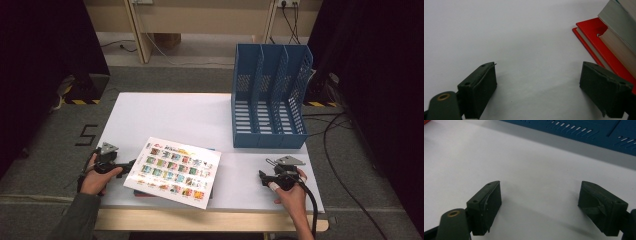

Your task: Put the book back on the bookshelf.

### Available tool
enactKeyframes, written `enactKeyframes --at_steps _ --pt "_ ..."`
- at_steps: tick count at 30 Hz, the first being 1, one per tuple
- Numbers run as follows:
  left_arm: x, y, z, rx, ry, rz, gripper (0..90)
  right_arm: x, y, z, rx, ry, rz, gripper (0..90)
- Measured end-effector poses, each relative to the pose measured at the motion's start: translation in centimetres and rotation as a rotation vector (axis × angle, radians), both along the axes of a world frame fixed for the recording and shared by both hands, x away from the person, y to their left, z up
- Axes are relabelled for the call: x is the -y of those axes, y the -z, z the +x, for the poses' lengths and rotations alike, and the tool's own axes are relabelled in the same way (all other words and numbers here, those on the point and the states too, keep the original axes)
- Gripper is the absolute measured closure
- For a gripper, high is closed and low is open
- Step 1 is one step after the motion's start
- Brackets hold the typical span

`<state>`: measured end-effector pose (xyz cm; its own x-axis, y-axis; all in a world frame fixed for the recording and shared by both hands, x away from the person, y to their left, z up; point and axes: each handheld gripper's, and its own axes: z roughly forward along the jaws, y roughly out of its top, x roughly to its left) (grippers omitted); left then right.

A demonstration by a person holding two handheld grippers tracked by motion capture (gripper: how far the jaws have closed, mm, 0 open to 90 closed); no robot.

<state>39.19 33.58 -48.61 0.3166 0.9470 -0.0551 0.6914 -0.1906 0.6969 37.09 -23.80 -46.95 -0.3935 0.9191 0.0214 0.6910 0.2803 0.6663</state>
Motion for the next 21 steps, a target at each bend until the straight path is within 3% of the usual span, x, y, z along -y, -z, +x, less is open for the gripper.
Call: enactKeyframes --at_steps 7,10,14,21 --pt "0.0 0.0 0.0 -0.001 0.000 0.000 13.0 -0.1 0.0 0.0 -0.001 0.005 -0.002 20.1" --pt "0.0 0.0 0.0 -0.002 0.001 -0.004 13.2 0.0 -0.2 0.0 0.000 0.020 0.000 28.7" --pt "-0.1 -0.1 0.0 0.000 0.003 -0.007 14.3 0.2 -0.5 -0.2 0.011 0.026 0.002 28.7" --pt "-0.5 -1.1 -0.2 0.053 -0.028 -0.061 14.9 0.1 -1.3 -1.0 0.048 -0.032 0.093 23.5"
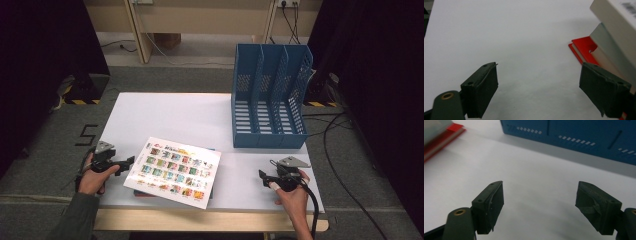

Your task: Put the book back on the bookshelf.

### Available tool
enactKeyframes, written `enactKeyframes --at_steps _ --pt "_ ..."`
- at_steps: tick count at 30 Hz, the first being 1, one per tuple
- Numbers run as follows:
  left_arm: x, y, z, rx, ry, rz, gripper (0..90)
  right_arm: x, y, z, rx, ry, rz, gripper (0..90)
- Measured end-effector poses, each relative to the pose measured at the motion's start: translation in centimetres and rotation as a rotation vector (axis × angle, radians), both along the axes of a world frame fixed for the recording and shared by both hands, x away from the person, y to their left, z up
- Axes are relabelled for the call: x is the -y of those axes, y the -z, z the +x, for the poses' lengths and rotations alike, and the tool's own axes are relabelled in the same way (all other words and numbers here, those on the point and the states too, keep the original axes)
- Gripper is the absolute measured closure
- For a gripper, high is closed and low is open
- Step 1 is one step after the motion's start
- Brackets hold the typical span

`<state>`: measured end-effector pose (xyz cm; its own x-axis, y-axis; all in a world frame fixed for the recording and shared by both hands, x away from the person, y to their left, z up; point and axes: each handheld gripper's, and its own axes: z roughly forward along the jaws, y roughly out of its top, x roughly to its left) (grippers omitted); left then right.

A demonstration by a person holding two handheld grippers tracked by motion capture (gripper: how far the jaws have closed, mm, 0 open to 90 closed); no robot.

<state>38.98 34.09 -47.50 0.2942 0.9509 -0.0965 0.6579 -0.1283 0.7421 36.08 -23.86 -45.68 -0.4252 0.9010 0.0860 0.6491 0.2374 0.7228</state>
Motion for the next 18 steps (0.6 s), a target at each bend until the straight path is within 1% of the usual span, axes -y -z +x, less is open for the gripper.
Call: enactKeyframes --at_steps 1,2,3,4,5,6,7,8,9,11,12,13,14,17,18 --pt "-0.1 -0.3 -0.1 0.007 -0.002 -0.012 14.8 -0.1 -0.1 -0.1 0.003 -0.010 0.014 23.5" --pt "-0.1 -0.5 -0.2 0.010 -0.003 -0.024 14.8 -0.1 -0.1 -0.1 0.003 -0.010 0.014 23.5" --pt "-0.1 -1.1 -0.5 0.020 0.004 -0.037 14.9 -0.5 -0.3 -0.4 0.003 -0.028 0.039 23.7" --pt "-0.1 -1.1 -0.5 0.020 0.004 -0.037 14.9 -0.6 -0.3 -0.4 0.004 -0.038 0.046 24.1" --pt "0.0 -1.5 -0.8 0.024 0.017 -0.047 14.8 -0.8 -0.4 -0.5 0.002 -0.045 0.062 24.7" --pt "0.0 -1.5 -0.8 0.024 0.017 -0.047 14.8 -0.8 -0.4 -0.5 0.002 -0.045 0.062 24.7" --pt "0.1 -1.8 -0.9 0.026 0.024 -0.038 14.8 -0.9 -0.5 -0.5 0.001 -0.051 0.074 24.9" --pt "0.2 -2.1 -1.1 0.018 0.033 -0.037 14.8 -1.4 -0.7 -0.7 0.006 -0.070 0.092 25.6" --pt "0.3 -2.1 -1.2 0.015 0.045 -0.038 14.8 -1.6 -0.8 -0.8 0.005 -0.077 0.093 25.7" --pt "0.6 -2.2 -1.3 0.002 0.070 -0.029 14.8 -2.0 -1.1 -1.0 0.009 -0.098 0.111 26.8" --pt "0.6 -2.2 -1.3 0.002 0.070 -0.029 14.9 -2.0 -1.1 -1.0 0.009 -0.098 0.111 26.8" --pt "0.9 -2.3 -1.5 -0.003 0.087 -0.022 14.9 -2.5 -1.2 -1.2 0.007 -0.117 0.112 27.0" --pt "0.9 -2.4 -1.6 0.001 0.089 -0.018 16.5 -2.7 -1.3 -1.2 0.005 -0.130 0.113 27.0" --pt "1.1 -2.6 -1.8 0.003 0.092 -0.006 18.6 -3.3 -1.5 -1.5 0.000 -0.142 0.128 27.1" --pt "1.1 -2.7 -2.0 0.004 0.095 -0.006 20.8 -3.6 -1.6 -1.5 0.000 -0.158 0.133 27.2"
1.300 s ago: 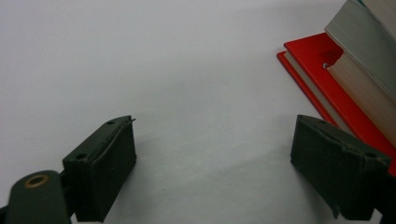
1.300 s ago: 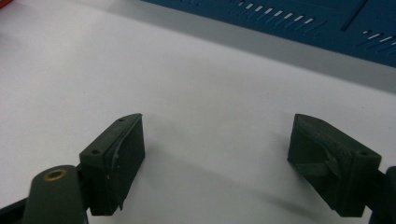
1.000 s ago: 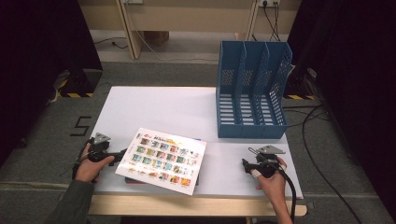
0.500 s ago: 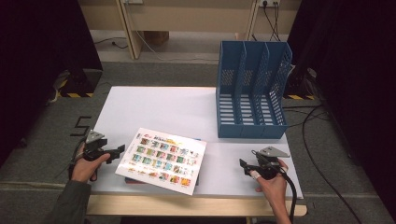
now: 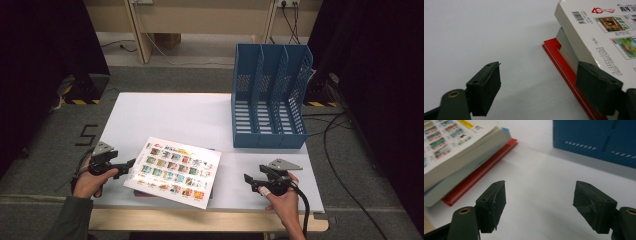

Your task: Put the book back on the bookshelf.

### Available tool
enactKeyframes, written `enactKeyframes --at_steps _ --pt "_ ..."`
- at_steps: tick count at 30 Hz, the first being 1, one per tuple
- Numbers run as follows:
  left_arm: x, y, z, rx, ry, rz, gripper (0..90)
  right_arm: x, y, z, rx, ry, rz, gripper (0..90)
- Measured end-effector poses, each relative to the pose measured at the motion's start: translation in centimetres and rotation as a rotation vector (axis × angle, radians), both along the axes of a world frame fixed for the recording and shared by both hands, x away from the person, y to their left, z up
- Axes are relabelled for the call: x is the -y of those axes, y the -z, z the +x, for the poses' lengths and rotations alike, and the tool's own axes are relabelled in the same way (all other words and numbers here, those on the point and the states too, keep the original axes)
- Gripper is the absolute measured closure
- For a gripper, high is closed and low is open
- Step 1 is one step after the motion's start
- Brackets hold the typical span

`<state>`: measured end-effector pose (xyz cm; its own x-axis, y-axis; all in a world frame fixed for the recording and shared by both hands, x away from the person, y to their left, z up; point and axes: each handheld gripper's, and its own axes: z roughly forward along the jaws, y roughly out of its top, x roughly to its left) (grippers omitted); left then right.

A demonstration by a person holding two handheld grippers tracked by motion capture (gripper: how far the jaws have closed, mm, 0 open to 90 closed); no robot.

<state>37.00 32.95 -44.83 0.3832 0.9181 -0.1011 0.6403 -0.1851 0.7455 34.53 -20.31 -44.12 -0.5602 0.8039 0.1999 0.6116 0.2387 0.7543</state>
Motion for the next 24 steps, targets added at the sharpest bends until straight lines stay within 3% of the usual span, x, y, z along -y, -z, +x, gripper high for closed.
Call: enactKeyframes --at_steps 3,5,10,17,19,24 --pt "0.4 -0.2 -0.5 -0.002 0.011 -0.002 36.8 -0.7 -0.5 -0.2 0.006 -0.030 -0.002 27.5" --pt "0.6 -0.6 -1.0 -0.025 0.008 -0.004 41.6 -1.1 -0.7 -0.3 0.004 -0.036 0.005 28.1" --pt "1.3 -0.6 -2.3 -0.017 0.001 0.032 51.0 -1.8 -0.8 -0.4 -0.004 -0.067 0.009 28.3" --pt "2.6 -0.7 -4.3 -0.019 0.064 0.053 41.9 -2.4 -1.0 -0.4 -0.009 -0.085 0.023 28.6" --pt "3.0 -0.8 -4.8 0.005 0.056 0.086 40.5 -2.5 -1.1 -0.4 -0.010 -0.086 0.033 28.6" --pt "3.2 -1.2 -5.2 0.014 0.055 0.106 38.4 -2.8 -1.4 -0.4 -0.021 -0.095 0.056 28.5"
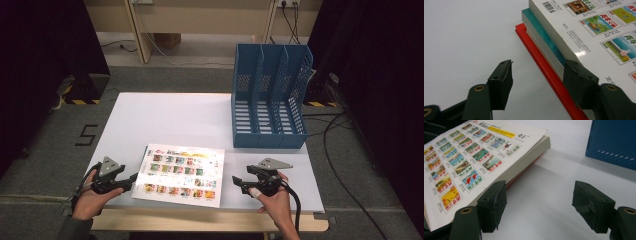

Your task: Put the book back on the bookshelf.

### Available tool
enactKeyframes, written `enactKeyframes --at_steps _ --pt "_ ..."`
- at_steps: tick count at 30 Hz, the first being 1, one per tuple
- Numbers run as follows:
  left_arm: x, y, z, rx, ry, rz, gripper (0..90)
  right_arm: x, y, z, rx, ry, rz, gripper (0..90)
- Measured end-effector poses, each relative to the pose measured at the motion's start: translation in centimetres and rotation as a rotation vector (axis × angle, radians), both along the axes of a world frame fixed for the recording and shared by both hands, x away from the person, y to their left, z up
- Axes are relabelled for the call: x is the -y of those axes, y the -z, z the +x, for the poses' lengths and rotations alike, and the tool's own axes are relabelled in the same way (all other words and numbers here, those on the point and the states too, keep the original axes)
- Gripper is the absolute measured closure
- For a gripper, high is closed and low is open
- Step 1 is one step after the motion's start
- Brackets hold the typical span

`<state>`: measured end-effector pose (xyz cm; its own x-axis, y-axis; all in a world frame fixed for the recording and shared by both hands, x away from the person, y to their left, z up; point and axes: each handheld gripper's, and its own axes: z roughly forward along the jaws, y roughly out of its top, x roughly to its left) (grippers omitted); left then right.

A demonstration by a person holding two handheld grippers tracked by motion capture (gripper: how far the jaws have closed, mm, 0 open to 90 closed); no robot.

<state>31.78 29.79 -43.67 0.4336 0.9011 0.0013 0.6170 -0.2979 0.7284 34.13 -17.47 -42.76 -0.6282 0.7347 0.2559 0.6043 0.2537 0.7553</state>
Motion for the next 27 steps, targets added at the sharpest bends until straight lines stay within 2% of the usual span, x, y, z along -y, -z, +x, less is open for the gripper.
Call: enactKeyframes --at_steps 4,10,15,19,21,22,23,27 --pt "0.1 -0.3 -0.7 0.009 -0.004 0.022 37.0 -0.8 0.0 0.1 -0.019 -0.030 0.017 28.3" --pt "0.4 -0.8 -1.9 -0.007 0.024 0.019 38.4 -2.0 0.3 0.3 -0.047 -0.074 0.020 26.5" --pt "0.6 -1.2 -2.4 0.001 0.023 0.017 36.1 -2.5 0.5 0.6 -0.059 -0.083 -0.010 23.5" --pt "0.7 -1.2 -2.4 0.002 0.022 0.031 35.1 -2.2 0.8 1.2 -0.096 -0.086 0.028 23.0" --pt "0.7 -1.1 -2.3 -0.003 0.018 0.044 33.0 -1.8 1.0 1.5 -0.130 -0.077 0.112 25.9" --pt "0.7 -1.1 -2.3 -0.003 0.018 0.044 33.0 -1.8 1.0 1.5 -0.130 -0.077 0.112 25.9" --pt "0.7 -1.1 -2.3 -0.005 0.015 0.036 33.7 -1.4 0.7 1.6 -0.131 -0.073 0.159 25.8" --pt "0.8 -0.9 -2.3 -0.010 0.021 0.051 36.4 -1.8 0.9 1.7 -0.155 -0.086 0.153 24.7"
